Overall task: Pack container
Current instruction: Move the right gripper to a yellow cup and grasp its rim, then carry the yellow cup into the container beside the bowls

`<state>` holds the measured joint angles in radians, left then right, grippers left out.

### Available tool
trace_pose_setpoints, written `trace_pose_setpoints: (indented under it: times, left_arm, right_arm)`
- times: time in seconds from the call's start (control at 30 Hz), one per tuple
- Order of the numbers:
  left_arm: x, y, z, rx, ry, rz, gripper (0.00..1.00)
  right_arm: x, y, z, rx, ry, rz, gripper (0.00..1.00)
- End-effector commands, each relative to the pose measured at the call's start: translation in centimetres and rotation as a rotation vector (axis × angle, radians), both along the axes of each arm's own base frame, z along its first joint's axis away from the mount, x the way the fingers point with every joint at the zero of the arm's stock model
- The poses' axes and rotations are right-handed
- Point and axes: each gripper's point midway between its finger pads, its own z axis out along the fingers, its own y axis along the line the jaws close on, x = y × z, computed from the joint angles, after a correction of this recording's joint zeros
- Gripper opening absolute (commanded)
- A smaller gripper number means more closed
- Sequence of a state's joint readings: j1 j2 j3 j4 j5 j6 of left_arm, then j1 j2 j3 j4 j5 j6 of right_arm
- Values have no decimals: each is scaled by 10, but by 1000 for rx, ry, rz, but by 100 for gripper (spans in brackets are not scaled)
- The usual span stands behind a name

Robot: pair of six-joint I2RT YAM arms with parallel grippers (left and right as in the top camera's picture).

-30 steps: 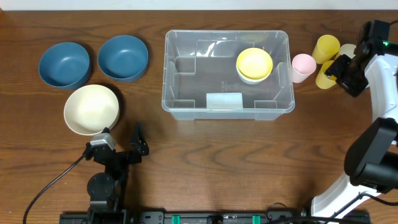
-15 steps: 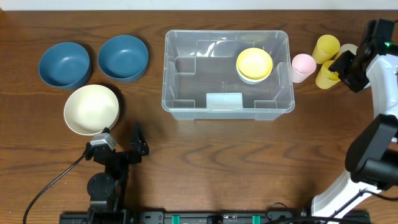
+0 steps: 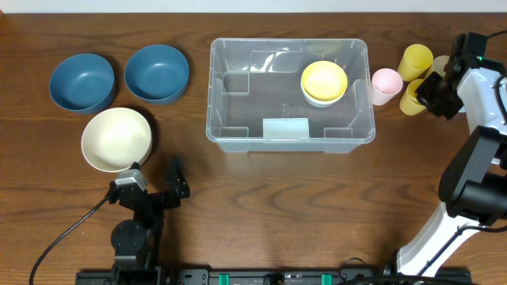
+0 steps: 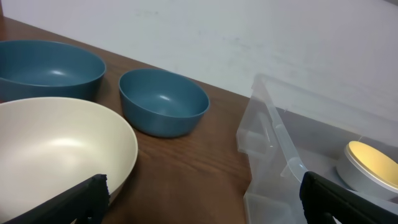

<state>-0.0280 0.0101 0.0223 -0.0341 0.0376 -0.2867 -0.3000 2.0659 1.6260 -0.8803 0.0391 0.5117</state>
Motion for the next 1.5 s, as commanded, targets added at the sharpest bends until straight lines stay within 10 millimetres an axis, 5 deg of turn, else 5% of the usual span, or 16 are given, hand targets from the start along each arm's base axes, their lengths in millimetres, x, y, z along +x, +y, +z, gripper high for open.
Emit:
trace_pose_setpoints:
  times: [0.0, 0.17, 0.33, 0.6, 0.77, 0.87, 1.1, 1.47]
  left_arm:
    - [-1, 5, -17, 22, 50, 26, 98]
    - [-1, 5, -17, 22, 50, 26, 98]
    - [-1, 5, -17, 22, 50, 26, 98]
    - [-1, 5, -17, 22, 50, 26, 98]
    - [-1, 5, -17, 22, 50, 26, 98]
    - [-1, 5, -17, 22, 50, 26, 98]
    - [-1, 5, -17, 22, 50, 26, 98]
    - [-1, 5, -17, 22, 50, 26, 98]
  right_arm:
    - [-3, -6, 1, -12, 6, -8, 1]
    - [-10, -4, 4, -5, 26, -8, 1]
    - [-18, 2, 28, 6, 7, -5, 1]
    - [-34, 18, 127, -6, -193, 18, 1]
    - [-42, 75, 196, 60, -388, 246, 1]
    - [-49, 119, 214, 80, -425, 403, 1]
    - [-52, 211, 200, 82, -370, 665, 1]
    - [-41, 262, 110, 56, -116, 713, 1]
